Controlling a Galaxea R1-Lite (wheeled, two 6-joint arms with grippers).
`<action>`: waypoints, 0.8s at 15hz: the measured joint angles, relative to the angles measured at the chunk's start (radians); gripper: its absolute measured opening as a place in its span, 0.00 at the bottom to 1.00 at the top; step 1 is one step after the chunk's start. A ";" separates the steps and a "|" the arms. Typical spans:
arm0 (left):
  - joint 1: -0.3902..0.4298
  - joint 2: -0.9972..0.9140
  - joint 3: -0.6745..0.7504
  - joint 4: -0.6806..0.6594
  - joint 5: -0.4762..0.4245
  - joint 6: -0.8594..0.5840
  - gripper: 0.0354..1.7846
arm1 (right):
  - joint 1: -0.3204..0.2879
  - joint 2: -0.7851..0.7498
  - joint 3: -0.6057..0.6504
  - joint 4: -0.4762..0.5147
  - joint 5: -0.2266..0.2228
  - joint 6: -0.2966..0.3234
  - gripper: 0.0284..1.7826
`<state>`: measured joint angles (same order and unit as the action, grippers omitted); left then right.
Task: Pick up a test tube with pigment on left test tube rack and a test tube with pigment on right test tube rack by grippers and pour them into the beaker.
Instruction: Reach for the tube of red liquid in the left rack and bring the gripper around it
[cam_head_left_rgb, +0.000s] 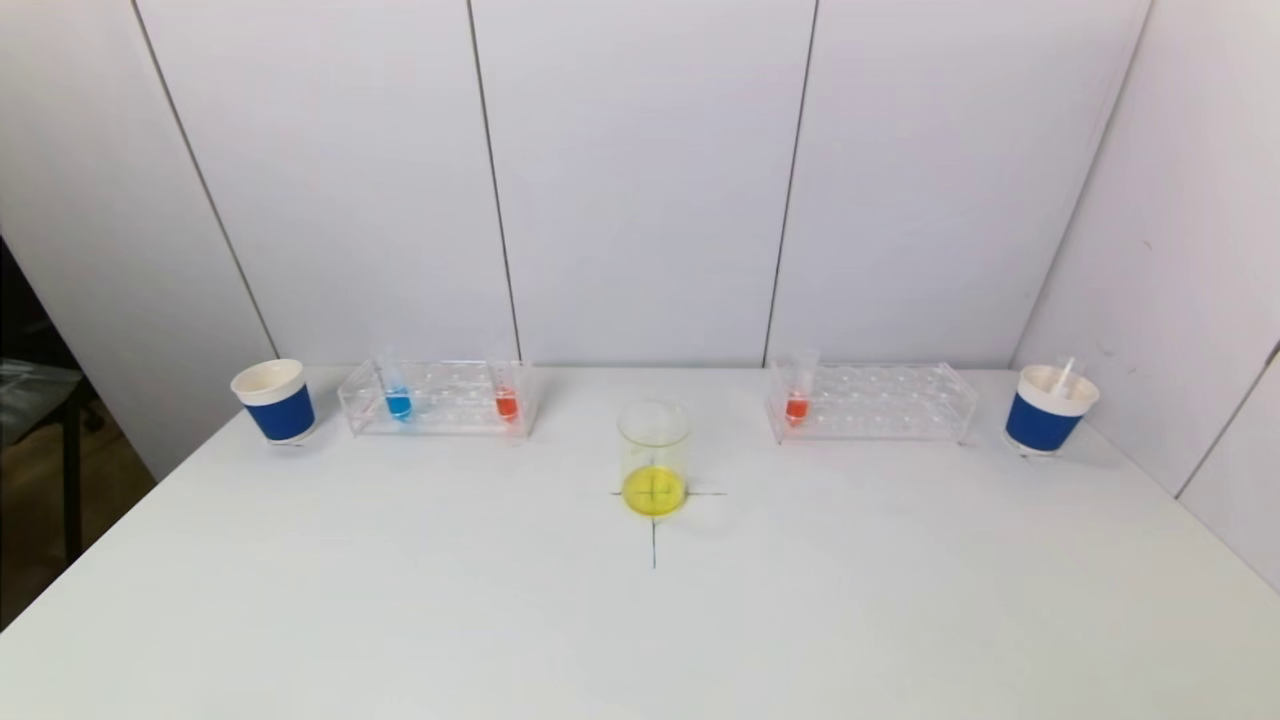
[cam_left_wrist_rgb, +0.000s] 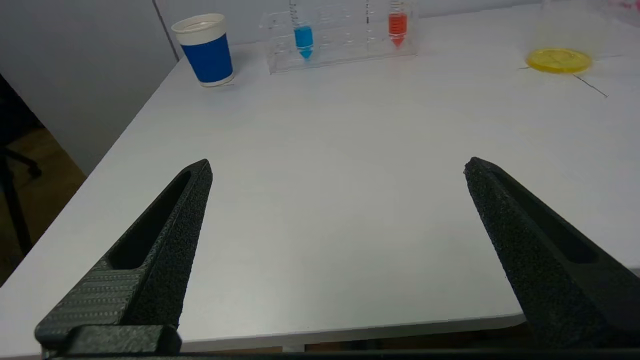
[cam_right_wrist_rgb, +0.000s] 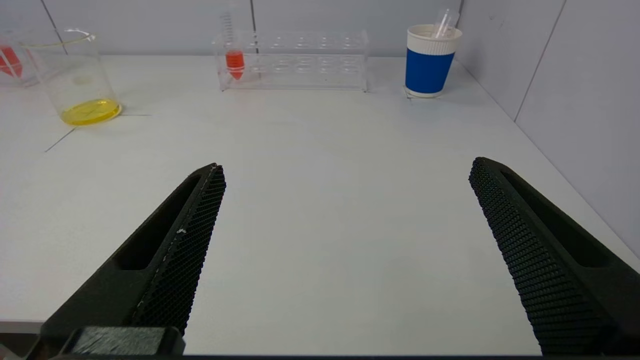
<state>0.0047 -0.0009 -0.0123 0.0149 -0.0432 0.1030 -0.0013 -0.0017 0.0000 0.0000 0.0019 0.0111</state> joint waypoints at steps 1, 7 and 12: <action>0.000 0.000 -0.022 0.007 -0.010 0.014 0.99 | 0.000 0.000 0.000 0.000 0.000 0.000 0.99; 0.001 0.105 -0.286 0.141 -0.036 0.018 0.99 | 0.000 0.000 0.000 0.000 0.000 0.000 0.99; 0.001 0.339 -0.481 0.098 -0.032 0.010 0.99 | 0.000 0.000 0.000 0.000 0.000 0.000 0.99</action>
<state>0.0057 0.3381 -0.4934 0.1126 -0.0749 0.1134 -0.0017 -0.0017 0.0000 0.0000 0.0019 0.0111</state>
